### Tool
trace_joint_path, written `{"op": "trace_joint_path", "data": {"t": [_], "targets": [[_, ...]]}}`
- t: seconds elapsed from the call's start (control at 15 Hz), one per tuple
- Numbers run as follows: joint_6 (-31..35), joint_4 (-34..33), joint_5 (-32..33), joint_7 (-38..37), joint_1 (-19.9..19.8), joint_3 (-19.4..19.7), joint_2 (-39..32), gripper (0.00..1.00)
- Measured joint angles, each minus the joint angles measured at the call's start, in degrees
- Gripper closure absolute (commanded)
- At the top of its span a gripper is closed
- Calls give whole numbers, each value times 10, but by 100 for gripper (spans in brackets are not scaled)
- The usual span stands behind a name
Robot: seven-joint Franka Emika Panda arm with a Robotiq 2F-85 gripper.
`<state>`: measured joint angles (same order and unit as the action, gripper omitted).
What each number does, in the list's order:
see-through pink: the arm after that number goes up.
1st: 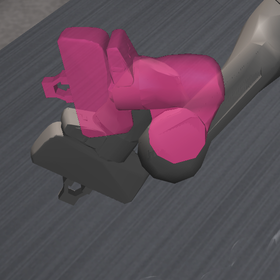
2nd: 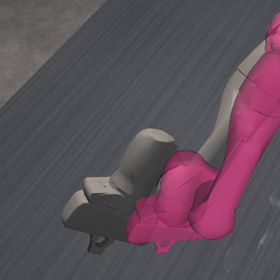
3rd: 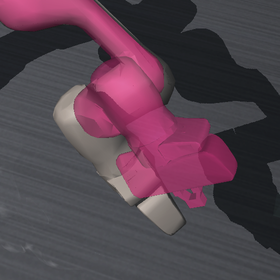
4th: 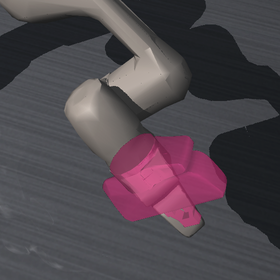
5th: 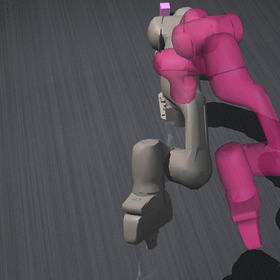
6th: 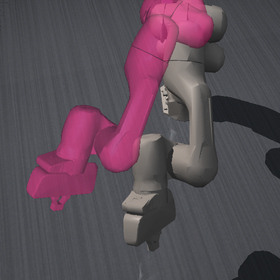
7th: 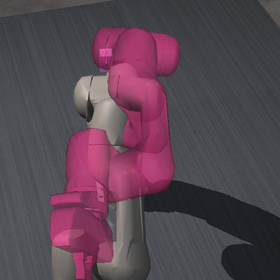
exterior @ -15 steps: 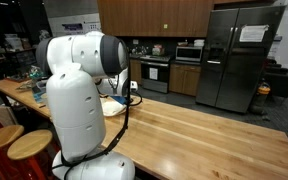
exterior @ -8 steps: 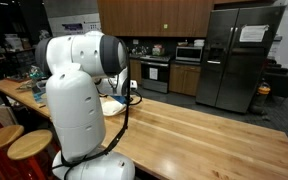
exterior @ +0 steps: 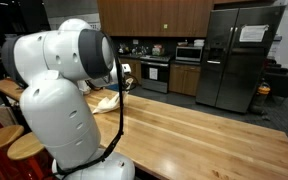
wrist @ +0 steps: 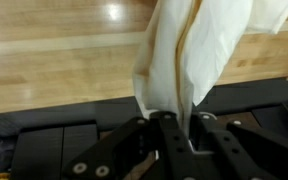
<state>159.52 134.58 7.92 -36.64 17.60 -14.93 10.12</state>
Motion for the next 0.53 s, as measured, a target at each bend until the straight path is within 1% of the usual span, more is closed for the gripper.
{"op": "trace_joint_path", "data": {"t": [0.13,0.27,0.4,0.53], "targets": [[-26,-15,36,-13,0,-18,25,96],[-59,-37,50,-12,-6,-53,37,96],[-97,-62,64,-11,-8,-90,35,96],[-140,-87,85,-11,-8,-126,19,96]]}}
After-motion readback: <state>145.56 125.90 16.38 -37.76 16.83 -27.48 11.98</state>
